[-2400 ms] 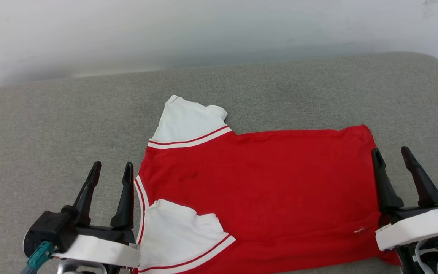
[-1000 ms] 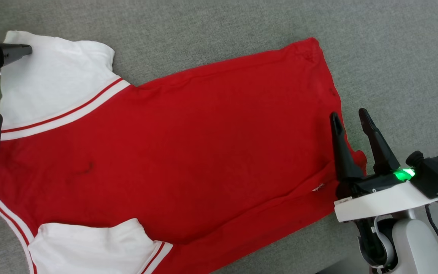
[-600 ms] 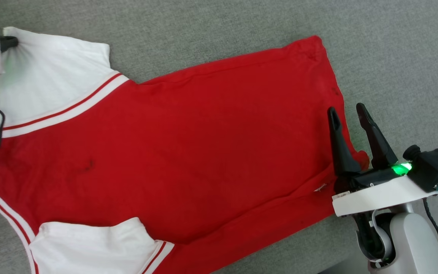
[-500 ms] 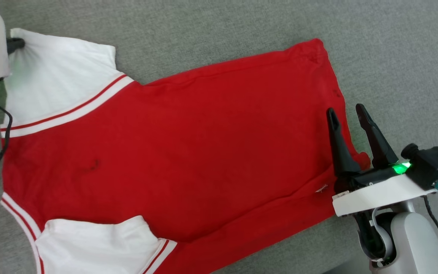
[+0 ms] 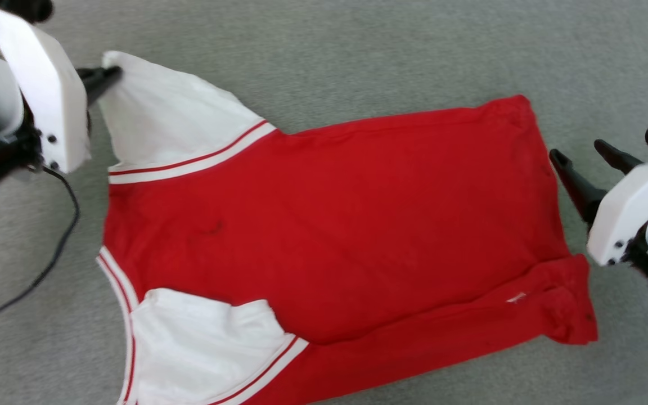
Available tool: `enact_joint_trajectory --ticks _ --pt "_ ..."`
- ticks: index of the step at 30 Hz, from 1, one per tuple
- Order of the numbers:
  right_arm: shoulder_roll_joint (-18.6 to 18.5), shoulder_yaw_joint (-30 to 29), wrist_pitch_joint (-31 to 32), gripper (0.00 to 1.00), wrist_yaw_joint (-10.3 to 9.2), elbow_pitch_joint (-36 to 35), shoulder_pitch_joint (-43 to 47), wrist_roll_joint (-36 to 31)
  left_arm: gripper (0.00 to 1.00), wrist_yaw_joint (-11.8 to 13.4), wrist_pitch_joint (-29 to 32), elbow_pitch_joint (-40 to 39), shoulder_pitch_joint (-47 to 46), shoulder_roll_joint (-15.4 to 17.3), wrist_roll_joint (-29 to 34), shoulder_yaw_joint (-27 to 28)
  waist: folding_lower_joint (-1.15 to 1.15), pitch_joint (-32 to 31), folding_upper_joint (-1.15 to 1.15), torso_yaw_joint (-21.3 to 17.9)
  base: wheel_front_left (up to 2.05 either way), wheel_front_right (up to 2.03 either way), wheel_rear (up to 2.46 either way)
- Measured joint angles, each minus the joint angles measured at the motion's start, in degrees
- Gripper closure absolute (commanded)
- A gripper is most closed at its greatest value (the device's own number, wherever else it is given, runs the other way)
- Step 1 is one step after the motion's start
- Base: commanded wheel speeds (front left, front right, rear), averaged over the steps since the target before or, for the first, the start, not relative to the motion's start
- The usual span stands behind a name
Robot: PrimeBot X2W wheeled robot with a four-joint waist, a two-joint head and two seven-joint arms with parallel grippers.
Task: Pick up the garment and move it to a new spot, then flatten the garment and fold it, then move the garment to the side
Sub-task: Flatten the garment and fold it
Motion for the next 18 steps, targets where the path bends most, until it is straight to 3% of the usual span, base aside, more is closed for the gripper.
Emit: enact_joint_trajectory --ticks 4,9,13,18 --pt "-3.86 -0.58 15.77 0.0 0.01 2.14 -4.89 2.57 1.0 -0.01 -2.07 -6.69 3.64 1.22 -1.58 0.04 0.0 -0.57 0.0 3.04 0.0 0.0 0.0" --pt "-3.65 -4.11 29.33 0.0 0.0 5.23 -12.09 4.81 1.0 0.41 -4.32 -13.65 8.1 1.68 -1.98 0.02 0.0 -0.1 0.0 6.73 0.0 0.0 0.0" --pt "-3.27 -5.9 34.84 0.0 0.0 8.22 -15.99 2.36 1.0 1.1 -5.52 -18.25 10.03 1.43 -1.86 -0.25 0.0 0.82 0.0 9.47 0.0 0.0 0.0" --pt "-3.22 -6.62 36.19 0.0 0.0 12.35 -17.74 -1.44 1.0 1.86 -6.92 -21.95 10.92 0.64 -0.55 -1.0 0.0 1.94 0.0 12.47 0.0 0.0 0.0"
